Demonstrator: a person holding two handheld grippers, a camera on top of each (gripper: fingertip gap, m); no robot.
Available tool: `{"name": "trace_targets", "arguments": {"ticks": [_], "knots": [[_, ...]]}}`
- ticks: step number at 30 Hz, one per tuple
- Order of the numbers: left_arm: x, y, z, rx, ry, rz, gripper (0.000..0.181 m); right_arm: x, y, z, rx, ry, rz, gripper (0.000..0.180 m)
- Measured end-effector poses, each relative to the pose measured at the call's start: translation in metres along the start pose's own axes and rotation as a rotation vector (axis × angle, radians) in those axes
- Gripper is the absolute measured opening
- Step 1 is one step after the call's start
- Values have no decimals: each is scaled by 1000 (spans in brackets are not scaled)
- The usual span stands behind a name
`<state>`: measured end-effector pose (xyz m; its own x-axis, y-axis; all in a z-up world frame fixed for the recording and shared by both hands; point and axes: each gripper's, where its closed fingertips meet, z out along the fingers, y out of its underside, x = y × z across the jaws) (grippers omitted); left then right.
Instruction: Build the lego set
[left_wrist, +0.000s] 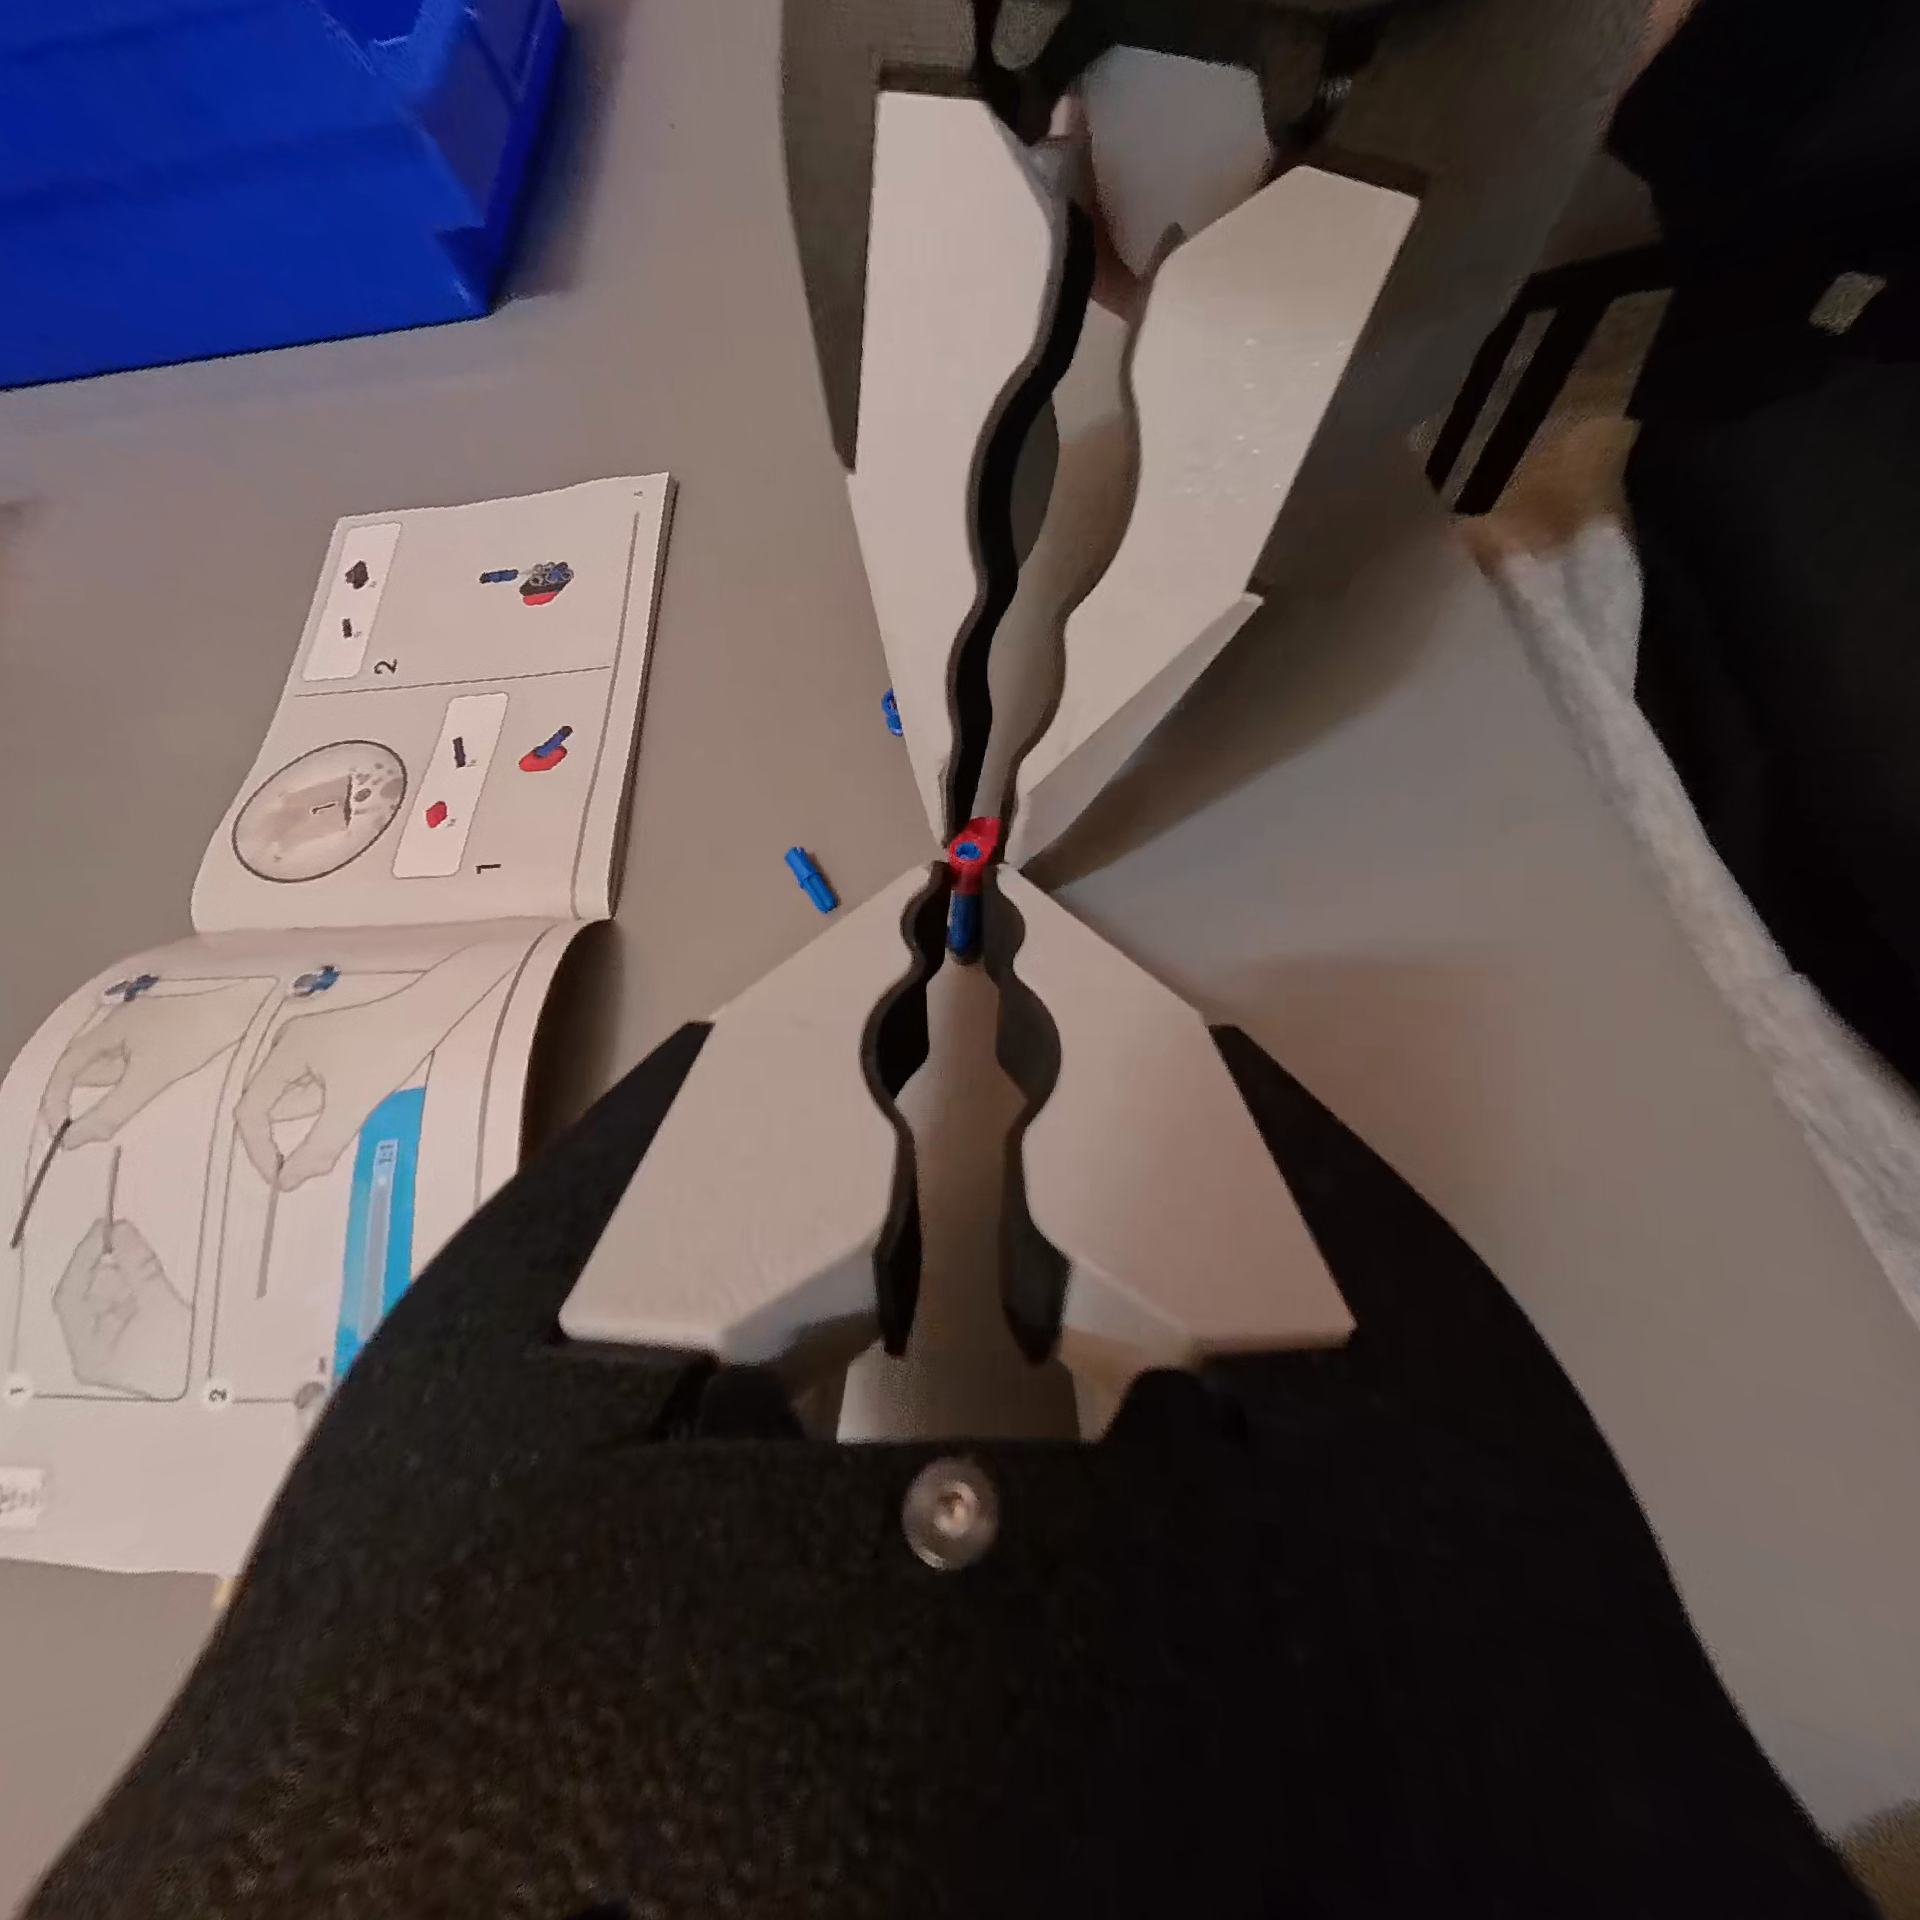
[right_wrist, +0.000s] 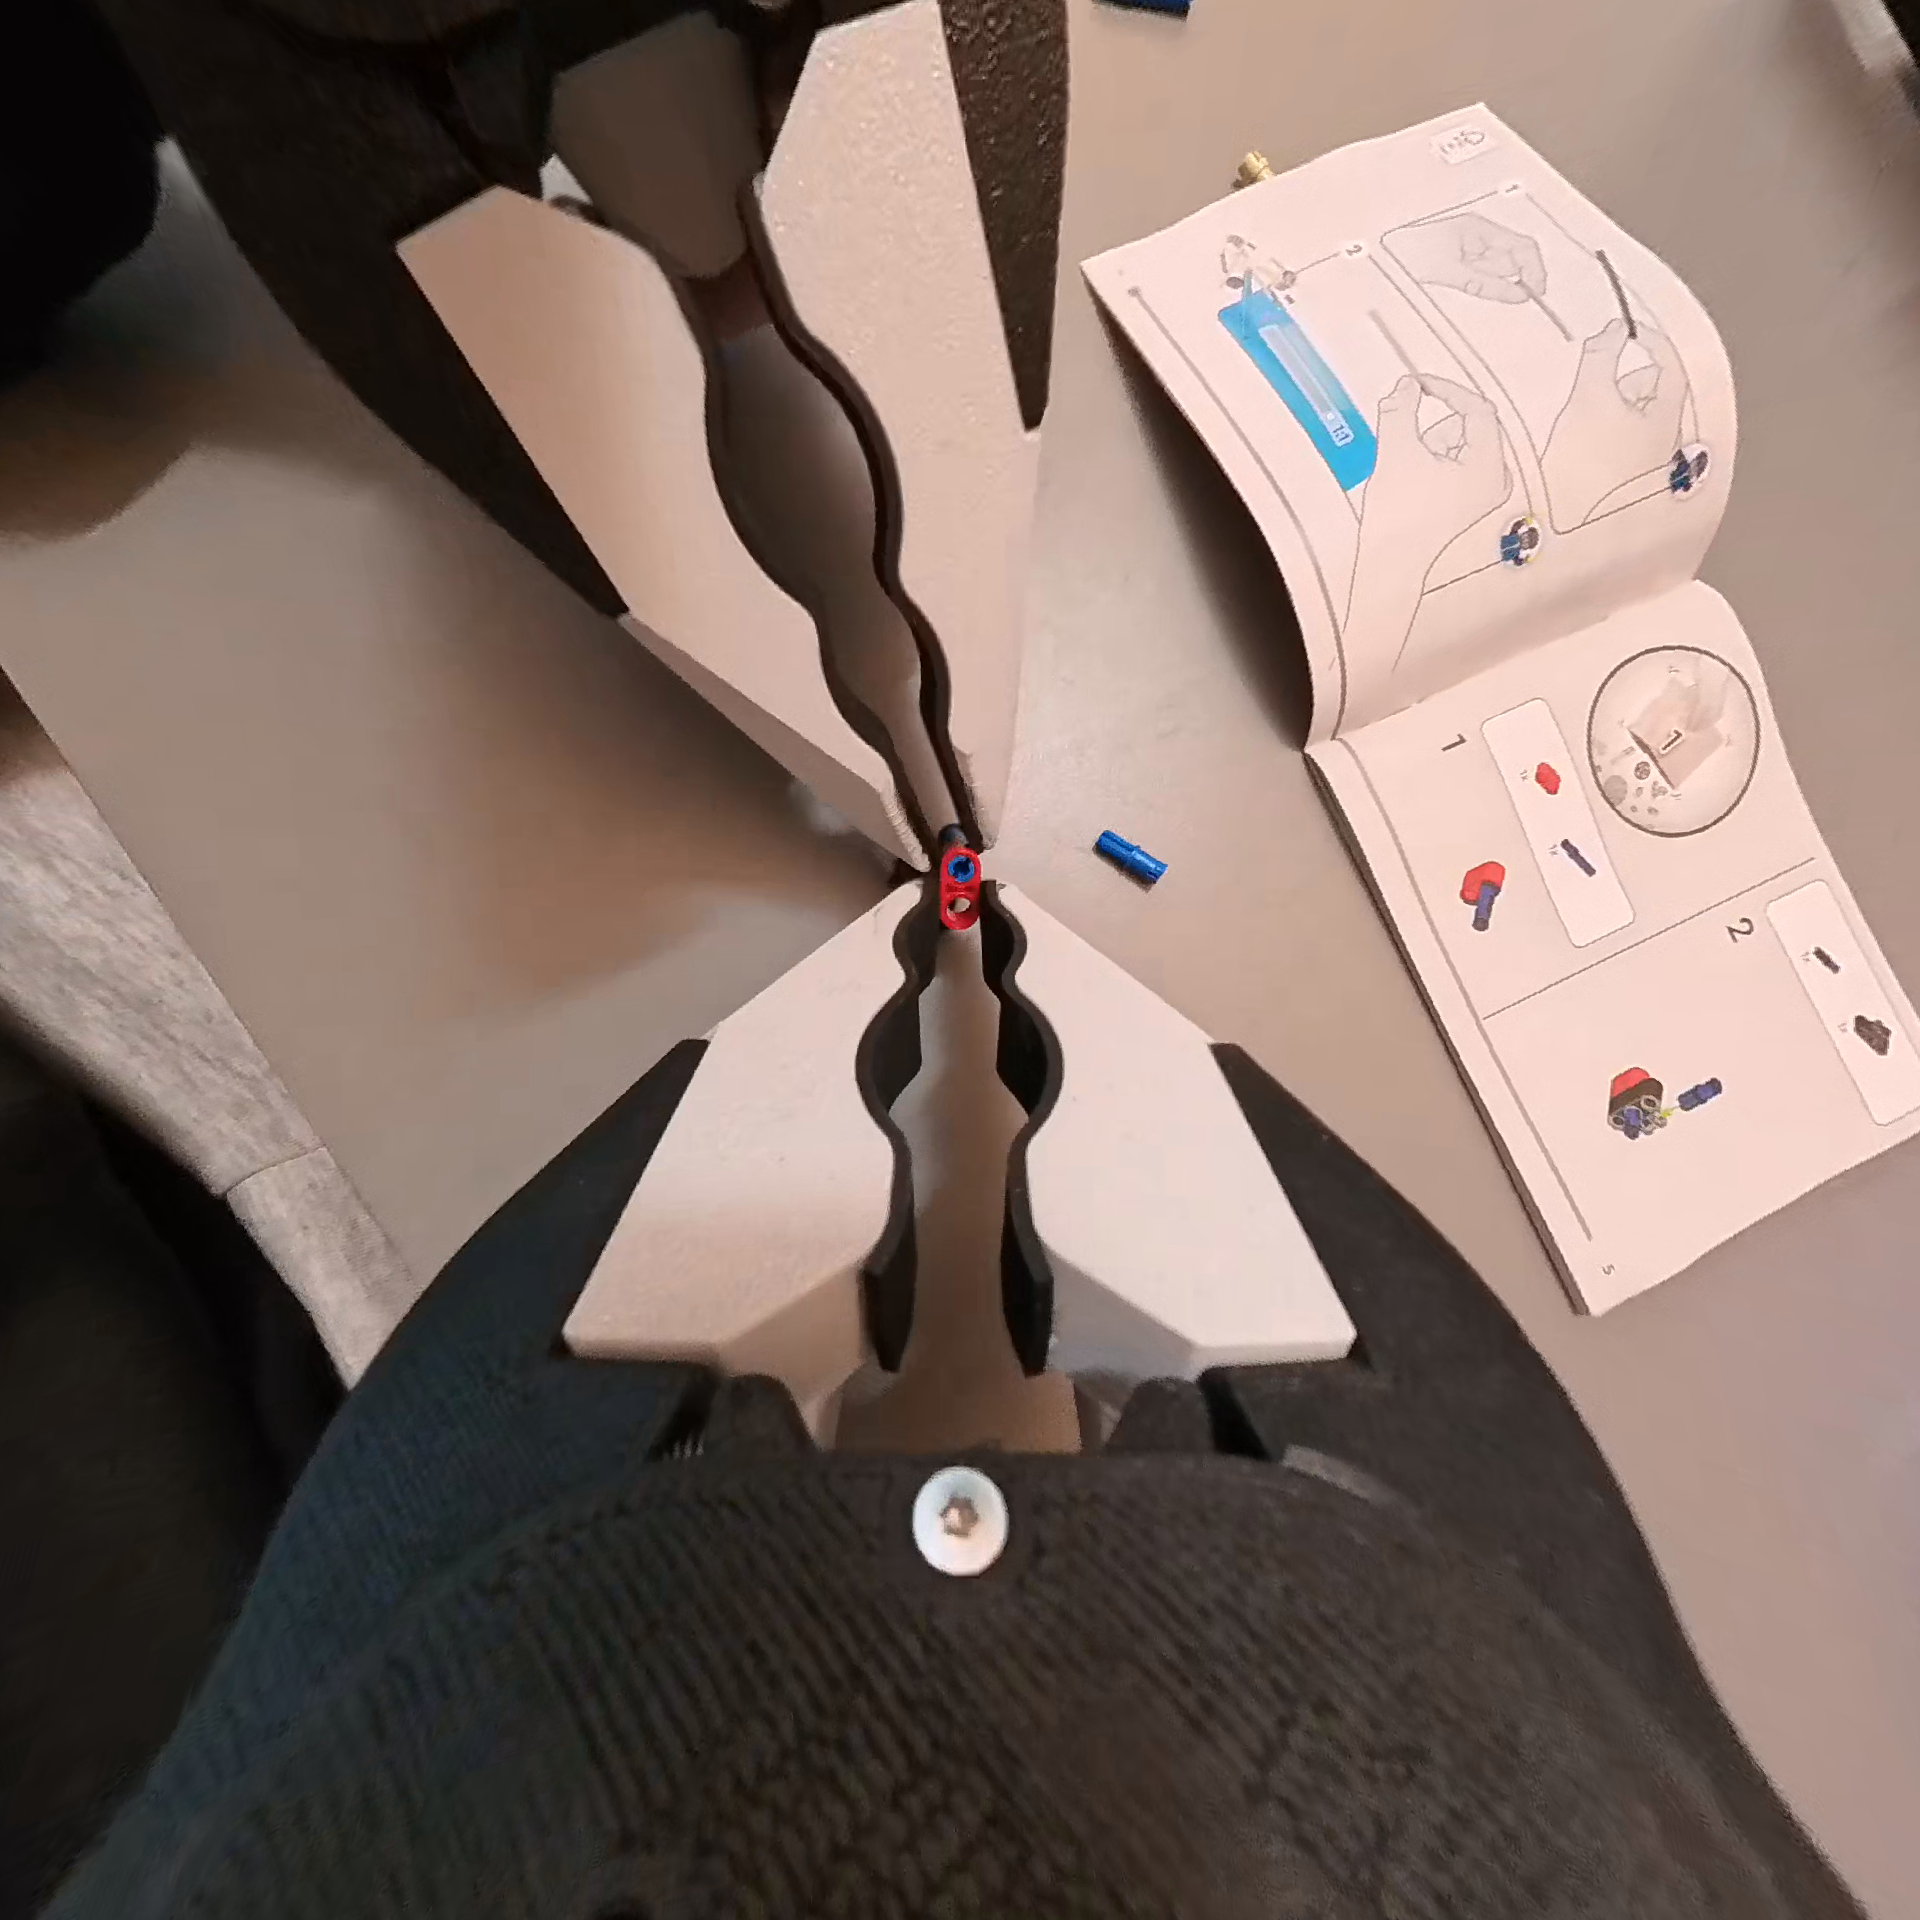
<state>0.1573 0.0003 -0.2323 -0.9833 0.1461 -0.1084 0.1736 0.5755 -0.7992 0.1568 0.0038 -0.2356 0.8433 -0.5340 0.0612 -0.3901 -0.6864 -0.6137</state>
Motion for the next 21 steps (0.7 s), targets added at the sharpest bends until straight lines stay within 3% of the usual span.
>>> {"name": "trace_targets", "arguments": {"ticks": [1, 6, 12, 21], "knots": [[-1, 0, 0, 11, 2, -26, 3, 1, 0, 0, 14, 6, -7, 6], [-13, 2, -6, 62, -13, -158, 3, 8, 6, -1, 46, 53, 11, 19], [-14, 6, -7, 49, -21, -181, 3, -5, 14, 0, 132, -1, 104, 2], [-15, 12, -2, 4, -27, -184, 3, -3, 16, 5, 138, 66, 53, 11]]}}
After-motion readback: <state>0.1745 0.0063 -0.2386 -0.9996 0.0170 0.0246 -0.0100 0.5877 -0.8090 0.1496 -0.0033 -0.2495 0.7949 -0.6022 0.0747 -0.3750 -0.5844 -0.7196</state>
